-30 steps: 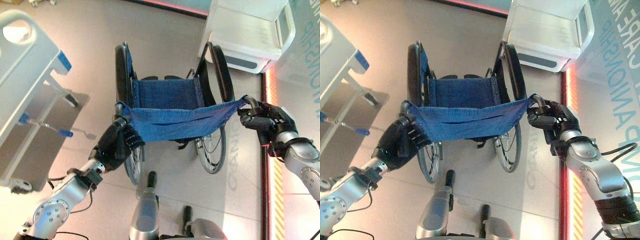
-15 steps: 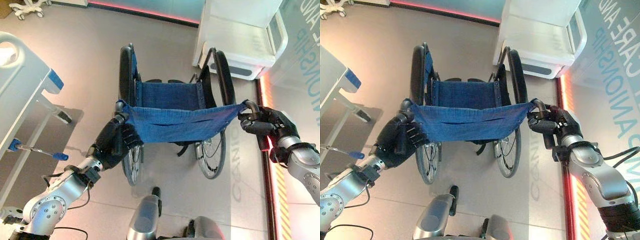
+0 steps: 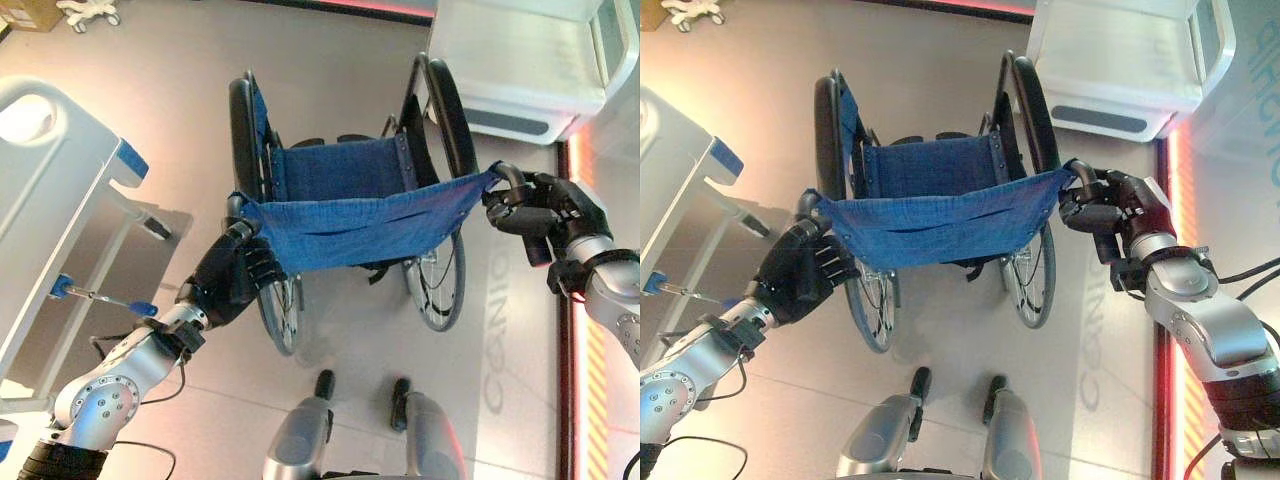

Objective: Push the wheelchair next to the bed

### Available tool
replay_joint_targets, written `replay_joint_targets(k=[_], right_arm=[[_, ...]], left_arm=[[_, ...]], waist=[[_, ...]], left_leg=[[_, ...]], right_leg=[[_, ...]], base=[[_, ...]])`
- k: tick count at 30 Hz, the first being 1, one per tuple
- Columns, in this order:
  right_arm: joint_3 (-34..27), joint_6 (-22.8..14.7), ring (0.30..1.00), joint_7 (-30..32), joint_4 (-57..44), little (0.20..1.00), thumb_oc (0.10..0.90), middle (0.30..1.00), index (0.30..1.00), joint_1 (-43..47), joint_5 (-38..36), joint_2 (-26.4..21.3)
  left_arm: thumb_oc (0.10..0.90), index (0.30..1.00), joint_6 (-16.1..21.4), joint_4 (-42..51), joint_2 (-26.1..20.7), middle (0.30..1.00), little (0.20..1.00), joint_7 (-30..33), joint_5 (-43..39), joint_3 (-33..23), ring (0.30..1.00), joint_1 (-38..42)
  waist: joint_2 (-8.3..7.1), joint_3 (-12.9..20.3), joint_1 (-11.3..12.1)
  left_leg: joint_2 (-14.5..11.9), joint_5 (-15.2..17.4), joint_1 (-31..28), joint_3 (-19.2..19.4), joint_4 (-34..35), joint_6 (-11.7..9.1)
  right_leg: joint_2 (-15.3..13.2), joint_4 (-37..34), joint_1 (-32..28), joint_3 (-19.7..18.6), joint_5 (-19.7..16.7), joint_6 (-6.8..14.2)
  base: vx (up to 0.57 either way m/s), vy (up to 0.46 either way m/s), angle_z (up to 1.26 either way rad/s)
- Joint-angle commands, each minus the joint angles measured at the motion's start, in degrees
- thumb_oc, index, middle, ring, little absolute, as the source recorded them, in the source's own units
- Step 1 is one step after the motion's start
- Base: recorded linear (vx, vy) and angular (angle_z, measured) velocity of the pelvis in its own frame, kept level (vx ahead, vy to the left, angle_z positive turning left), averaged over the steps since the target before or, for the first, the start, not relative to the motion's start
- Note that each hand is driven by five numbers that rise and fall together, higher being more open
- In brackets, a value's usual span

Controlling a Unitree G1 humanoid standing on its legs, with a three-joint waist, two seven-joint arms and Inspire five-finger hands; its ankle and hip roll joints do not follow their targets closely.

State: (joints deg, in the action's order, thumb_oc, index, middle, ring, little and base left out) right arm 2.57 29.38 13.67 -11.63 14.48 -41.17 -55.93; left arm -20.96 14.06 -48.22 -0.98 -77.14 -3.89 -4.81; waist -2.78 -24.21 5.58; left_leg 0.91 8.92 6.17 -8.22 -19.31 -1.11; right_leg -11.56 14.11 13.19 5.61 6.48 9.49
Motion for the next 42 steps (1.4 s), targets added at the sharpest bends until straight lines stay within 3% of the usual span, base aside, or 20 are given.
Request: replay_joint_targets(k=[1,3,4,6,9,13,15,16,17,21,24,26,27,29,30,32,34,37,39,42], right_arm=[[1.55,-3.34,0.300,-10.47,-5.75,0.300,0.400,0.300,0.300,7.01,-3.22,-3.37],[1.59,-2.39,0.300,-10.99,-6.34,0.300,0.400,0.300,0.300,6.98,-3.49,-4.36],[2.12,-1.55,0.300,-11.29,-7.46,0.300,0.400,0.300,0.300,7.13,-3.28,-5.52],[2.46,-1.11,0.300,-12.12,-8.16,0.300,0.400,0.300,0.300,7.34,-2.97,-6.82],[3.36,-0.52,0.300,-11.83,-8.50,0.300,0.400,0.300,0.300,8.25,-2.87,-7.40],[6.96,0.24,0.300,-11.78,-8.56,0.300,0.400,0.300,0.300,12.37,-2.26,-7.05],[10.35,-0.83,0.300,-12.18,-6.59,0.300,0.400,0.300,0.300,15.66,-1.68,-5.70],[10.89,-1.06,0.300,-12.25,-6.19,0.300,0.400,0.300,0.300,16.09,-1.56,-5.50],[12.39,-2.25,0.300,-12.43,-5.15,0.300,0.400,0.300,0.300,16.45,-0.43,-4.05],[13.19,-3.93,0.300,-13.05,-4.75,0.300,0.400,0.300,0.300,14.85,1.61,-1.70],[13.72,-5.25,0.300,-13.87,-3.49,0.300,0.400,0.300,0.300,13.86,4.56,0.73],[12.81,-6.30,0.300,-15.04,-2.99,0.300,0.400,0.300,0.300,12.31,5.92,1.97],[12.33,-6.81,0.300,-14.70,-2.73,0.300,0.400,0.300,0.300,11.79,5.91,2.60],[12.26,-6.42,0.300,-13.92,-2.82,0.300,0.400,0.300,0.300,12.41,4.67,2.44],[12.52,-6.32,0.300,-13.42,-3.09,0.300,0.400,0.300,0.300,12.77,3.82,2.03],[12.63,-5.90,0.300,-13.28,-3.59,0.300,0.400,0.300,0.300,13.08,3.65,2.08],[12.09,-5.44,0.300,-13.48,-4.25,0.300,0.400,0.300,0.300,12.47,4.47,2.32],[10.37,-5.38,0.300,-13.46,-4.36,0.300,0.400,0.300,0.300,11.77,6.41,2.38],[10.50,-6.26,0.300,-12.90,-3.38,0.300,0.400,0.300,0.300,13.06,6.50,1.76],[11.00,-6.67,0.300,-11.53,-2.97,0.300,0.400,0.300,0.300,15.85,5.23,0.09]], left_arm=[[0.400,0.300,11.32,5.50,-2.83,0.300,0.300,-0.58,-0.94,-13.54,0.300,2.39],[0.400,0.300,11.03,6.62,-1.76,0.300,0.300,-0.37,-1.45,-14.18,0.300,0.99],[0.400,0.300,10.80,7.68,-0.59,0.300,0.300,-0.41,-1.84,-14.97,0.300,-0.53],[0.400,0.300,10.08,8.44,0.62,0.300,0.300,-1.11,-2.42,-16.15,0.300,-2.00],[0.400,0.300,9.60,8.78,1.71,0.300,0.300,-0.88,-1.76,-15.50,0.300,-1.35],[0.400,0.300,10.20,8.93,1.15,0.300,0.300,0.62,-1.97,-15.50,0.300,-1.50],[0.400,0.300,11.82,8.30,1.34,0.300,0.300,0.80,-0.87,-14.58,0.300,-2.17],[0.400,0.300,12.01,8.25,1.52,0.300,0.300,0.79,-0.62,-14.52,0.300,-2.32],[0.400,0.300,12.92,7.86,2.20,0.300,0.300,0.39,0.84,-14.29,0.300,-3.14],[0.400,0.300,14.68,7.74,2.82,0.300,0.300,-0.30,2.60,-14.87,0.300,-4.74],[0.400,0.300,15.07,7.01,1.75,0.300,0.300,-0.19,2.68,-15.76,0.300,-4.00],[0.400,0.300,14.04,6.26,0.61,0.300,0.300,-0.04,1.88,-16.05,0.300,-2.88],[0.400,0.300,12.23,5.64,-0.02,0.300,0.300,0.04,2.09,-16.20,0.300,-1.40],[0.400,0.300,10.51,4.29,-1.33,0.300,0.300,-1.14,2.06,-16.54,0.300,0.19],[0.400,0.300,10.43,3.65,-1.73,0.300,0.300,-1.90,1.74,-16.63,0.300,0.54],[0.400,0.300,10.16,3.14,-2.46,0.300,0.300,-2.54,0.58,-17.15,0.300,0.92],[0.400,0.300,10.13,3.10,-3.10,0.300,0.300,-2.93,-0.24,-17.19,0.300,1.09],[0.400,0.300,11.22,3.11,-3.45,0.300,0.300,-4.45,-0.88,-16.92,0.300,1.46],[0.400,0.300,12.95,3.28,-2.58,0.300,0.300,-4.48,-0.86,-15.93,0.300,1.91],[0.400,0.300,15.03,3.70,-1.74,0.300,0.300,-4.73,0.01,-15.20,0.300,2.03]], waist=[[-2.88,9.71,-0.40],[-2.63,11.09,-0.67],[-2.35,12.27,-0.77],[-2.05,12.94,-0.37],[-2.82,12.25,0.50],[-2.68,10.23,2.76],[-0.98,9.89,5.12],[-1.00,9.67,5.40],[0.00,9.49,6.82],[0.77,9.27,8.82],[0.35,10.35,9.38],[-1.45,11.22,10.25],[-3.20,11.91,11.08],[-4.24,12.88,11.33],[-4.02,13.35,11.31],[-3.81,13.87,10.71],[-3.54,14.00,10.27],[-3.09,12.47,9.59],[-2.70,10.48,8.81],[-2.33,8.29,7.00]], left_leg=[[0.81,6.77,-3.69,6.75,-12.46,2.06],[-0.48,2.40,-4.76,6.24,-15.79,0.53],[-1.33,-3.94,-4.65,6.17,-21.40,-1.12],[-0.10,-8.10,-2.33,5.97,-30.30,-2.35],[2.93,-8.94,4.70,6.48,-33.97,-1.63],[2.34,-9.26,7.19,9.10,-17.35,-0.45],[0.28,-15.55,10.24,11.09,-1.34,-2.31],[0.31,-16.36,10.04,11.49,0.39,-2.57],[-0.97,-20.87,11.56,13.88,8.86,-3.76],[-1.73,-25.26,12.52,14.64,18.36,-4.88],[-0.94,-19.91,11.32,15.99,15.30,-2.41],[1.12,-16.32,11.67,15.56,11.45,-0.33],[2.68,-13.86,11.39,15.48,9.16,1.53],[3.83,-12.26,9.87,15.15,8.44,3.02],[3.92,-11.93,9.21,14.74,8.41,3.47],[4.72,-11.01,8.23,14.48,7.82,3.86],[5.33,-10.39,8.39,14.38,6.52,3.91],[5.58,-10.56,10.87,13.09,-0.64,1.63],[5.57,-10.99,12.36,12.23,-6.37,0.18],[5.67,-6.78,10.97,11.22,-9.35,0.03]], right_leg=[[3.12,-6.00,-2.67,1.71,-11.33,-0.37],[4.61,-4.69,-3.07,2.78,-9.85,-2.30],[5.98,-4.67,-4.08,4.00,-8.44,-4.70],[7.74,-4.26,-5.77,5.28,-6.36,-7.02],[8.80,-4.76,-8.35,5.72,-5.54,-8.20],[11.50,-6.00,-13.47,3.97,-4.09,-7.85],[14.49,-7.00,-17.33,4.13,-1.90,-8.27],[14.53,-7.11,-18.00,3.99,-1.60,-8.32],[16.41,-7.55,-21.37,4.16,0.20,-8.93],[18.38,-6.86,-26.36,2.90,3.92,-9.73],[18.03,-1.99,-26.88,2.79,8.29,-8.85],[16.88,2.54,-28.06,3.79,9.03,-7.23],[15.33,8.25,-27.48,5.83,5.19,-4.80],[13.95,19.19,-24.17,6.88,-2.35,-0.66],[14.22,22.27,-22.28,6.34,-5.79,0.59],[12.97,22.81,-19.33,6.20,-7.05,1.05],[11.99,19.50,-18.68,6.75,-4.87,-0.24],[10.82,2.19,-18.76,7.16,2.90,-5.72],[9.38,-4.81,-17.88,6.57,0.52,-6.51],[6.20,-10.77,-13.71,4.89,-6.48,-4.23]], base=[[0.75,-0.167,0.83],[0.54,-0.136,0.47],[0.34,-0.100,0.07],[0.47,-0.150,0.23],[0.38,-0.122,0.03],[0.46,-0.048,0.01],[0.51,0.050,-0.15],[0.68,0.076,-0.15],[0.39,0.032,-0.20],[0.58,0.112,-0.35],[0.48,0.126,-0.58],[0.47,0.074,-0.17],[0.46,0.082,0.04],[0.47,0.135,-0.02],[0.30,0.116,0.11],[0.32,0.126,0.32],[0.33,0.066,0.10],[0.30,-0.098,0.16],[0.15,-0.102,0.32],[0.19,-0.150,0.43]])
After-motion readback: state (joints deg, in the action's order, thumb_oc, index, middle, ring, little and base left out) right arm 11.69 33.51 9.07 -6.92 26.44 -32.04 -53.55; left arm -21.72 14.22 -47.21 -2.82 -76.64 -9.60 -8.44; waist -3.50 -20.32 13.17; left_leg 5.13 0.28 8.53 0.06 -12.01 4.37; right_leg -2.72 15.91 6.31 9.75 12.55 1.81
